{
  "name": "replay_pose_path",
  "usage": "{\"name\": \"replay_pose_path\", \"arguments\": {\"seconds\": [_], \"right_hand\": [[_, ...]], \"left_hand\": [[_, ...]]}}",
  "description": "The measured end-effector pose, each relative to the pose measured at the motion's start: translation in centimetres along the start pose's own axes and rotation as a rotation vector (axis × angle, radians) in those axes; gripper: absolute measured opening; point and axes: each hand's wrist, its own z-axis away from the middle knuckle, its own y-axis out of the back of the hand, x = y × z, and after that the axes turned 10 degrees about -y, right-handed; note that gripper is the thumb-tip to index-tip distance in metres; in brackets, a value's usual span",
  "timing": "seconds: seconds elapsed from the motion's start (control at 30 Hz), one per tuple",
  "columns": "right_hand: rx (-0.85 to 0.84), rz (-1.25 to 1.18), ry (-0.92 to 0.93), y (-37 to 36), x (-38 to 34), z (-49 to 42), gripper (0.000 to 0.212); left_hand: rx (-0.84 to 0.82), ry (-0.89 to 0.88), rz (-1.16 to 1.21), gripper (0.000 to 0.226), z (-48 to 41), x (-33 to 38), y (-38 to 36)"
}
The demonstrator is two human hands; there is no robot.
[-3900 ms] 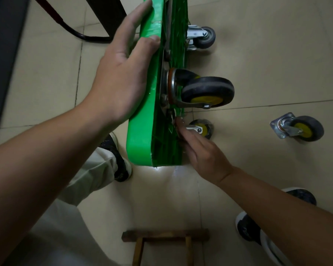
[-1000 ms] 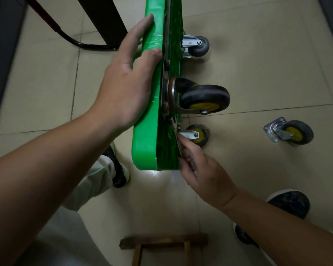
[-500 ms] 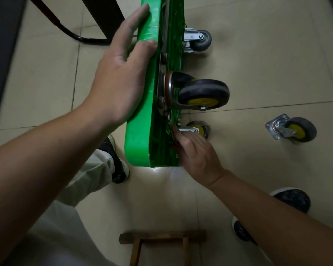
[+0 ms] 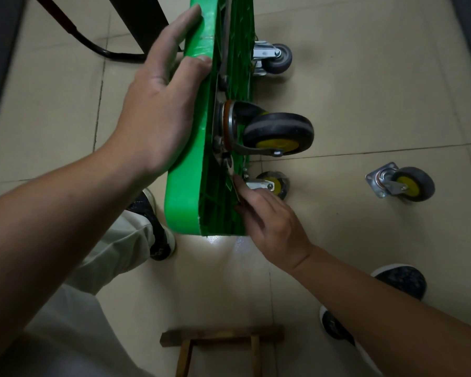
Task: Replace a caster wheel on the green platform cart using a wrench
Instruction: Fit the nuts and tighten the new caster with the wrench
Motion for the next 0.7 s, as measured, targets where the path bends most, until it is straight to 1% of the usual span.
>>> {"name": "replay_pose_path", "arguments": {"seconds": [0.07,0.13,0.27,0.33,0.4,0.5,0.57,0.63,0.7], "right_hand": [[-0.007,-0.038,-0.037,0.8,-0.9,0.2,0.046],[-0.033,-0.132,-0.122,1.4,-2.4,0.5,0.043],[-0.104,-0.372,-0.449,2.4,-6.5,0.9,0.04],[-0.132,-0.524,-0.611,3.1,-8.6,0.4,0.033],[-0.114,-0.645,-0.736,3.9,-10.5,-0.6,0.023],[-0.057,-0.735,-0.89,4.8,-12.7,-2.9,0.014],[-0.038,-0.773,-1.005,5.4,-13.3,-4.7,0.016],[-0.056,-0.842,-1.14,6.0,-13.8,-6.5,0.016],[-0.079,-0.86,-1.211,6.3,-14.1,-7.4,0.011]], "left_hand": [[-0.002,0.002,0.007,0.052,0.0,0.0,-0.1],[0.004,0.006,0.013,0.051,0.0,0.1,-0.2],[0.008,0.015,0.026,0.05,0.0,0.2,-0.3],[0.01,0.019,0.018,0.05,0.1,0.3,-0.4],[0.003,0.023,0.004,0.049,0.1,0.3,-0.3],[-0.011,0.037,-0.012,0.05,0.0,0.2,-0.2],[-0.008,0.044,-0.03,0.05,0.0,0.3,-0.1],[-0.005,0.059,-0.04,0.053,0.0,0.4,-0.1],[-0.007,0.07,-0.043,0.055,0.1,0.5,-0.1]]}}
